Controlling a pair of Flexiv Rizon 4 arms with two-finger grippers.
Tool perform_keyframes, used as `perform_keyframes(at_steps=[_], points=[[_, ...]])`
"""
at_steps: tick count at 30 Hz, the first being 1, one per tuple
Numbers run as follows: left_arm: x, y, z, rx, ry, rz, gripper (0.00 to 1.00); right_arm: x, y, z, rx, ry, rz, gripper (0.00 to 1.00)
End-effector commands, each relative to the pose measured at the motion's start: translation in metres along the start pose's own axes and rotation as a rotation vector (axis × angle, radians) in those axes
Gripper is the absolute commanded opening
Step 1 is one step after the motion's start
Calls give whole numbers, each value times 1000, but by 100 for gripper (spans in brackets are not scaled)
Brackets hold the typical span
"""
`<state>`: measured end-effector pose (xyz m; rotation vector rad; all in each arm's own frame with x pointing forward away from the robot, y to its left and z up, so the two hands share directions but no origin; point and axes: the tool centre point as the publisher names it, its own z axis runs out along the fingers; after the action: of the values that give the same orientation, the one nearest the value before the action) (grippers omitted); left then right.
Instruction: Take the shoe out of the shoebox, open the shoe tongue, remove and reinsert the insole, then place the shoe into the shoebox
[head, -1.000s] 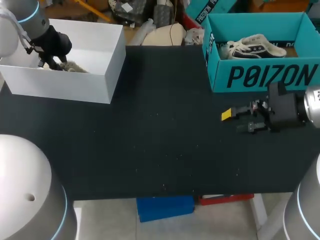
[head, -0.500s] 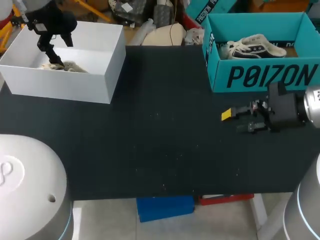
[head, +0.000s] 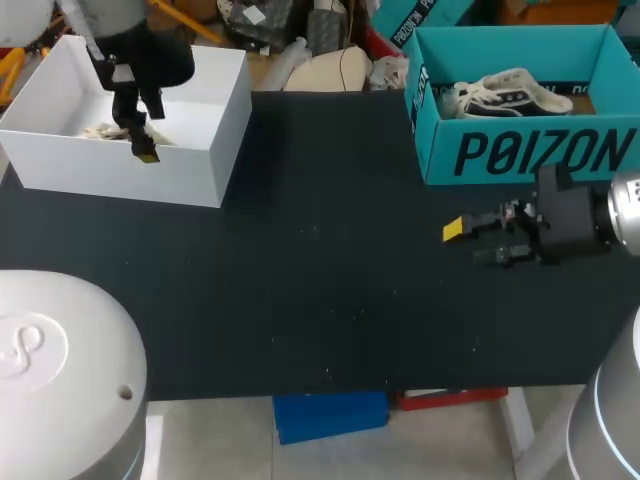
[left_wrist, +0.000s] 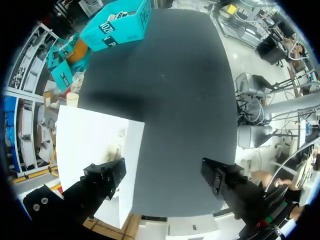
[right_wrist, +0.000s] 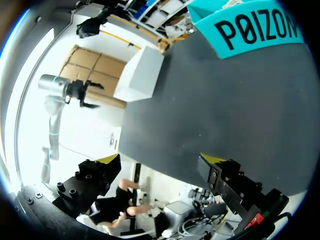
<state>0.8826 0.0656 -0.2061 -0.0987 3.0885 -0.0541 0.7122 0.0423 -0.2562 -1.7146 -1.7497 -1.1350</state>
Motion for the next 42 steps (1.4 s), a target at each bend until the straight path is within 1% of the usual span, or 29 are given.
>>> perform_keyframes(at_steps=[1,4,6,7,9,10,12,15,19,23,29,33,35,36,42], points=[[42,-3,5,-14,-78,-31,100,0,0,0,1,-1,1,100],[54,0,9,-6,-45,-45,100,0,0,0,1,-1,1,100],[62,2,13,19,-18,-61,100,0,0,0,1,-1,1,100],[65,3,15,32,-7,-69,100,-2,3,-6,42,-75,-16,100],[68,5,18,42,3,-78,100,-4,13,-15,147,-263,-60,100],[68,5,18,42,3,-78,100,-1,20,-18,194,-353,-85,100],[68,5,18,42,3,-78,100,3,35,-22,269,-493,-139,100],[68,5,18,42,3,-78,100,7,58,-22,366,-657,-199,100],[68,5,18,42,3,-78,100,7,80,-14,484,-804,-252,100],[68,5,18,42,3,-78,100,1,95,-6,588,-899,-278,100],[68,5,18,42,3,-78,100,-12,107,-5,732,-1040,-301,100],[68,5,18,42,3,-78,100,-17,114,-8,825,-1108,-329,100],[68,5,18,42,3,-78,100,-17,116,-9,870,-1120,-326,100],[68,5,18,42,3,-78,100,-15,116,-11,872,-1091,-326,100],[68,5,18,42,3,-78,100,-15,116,-11,872,-1091,-326,100]])
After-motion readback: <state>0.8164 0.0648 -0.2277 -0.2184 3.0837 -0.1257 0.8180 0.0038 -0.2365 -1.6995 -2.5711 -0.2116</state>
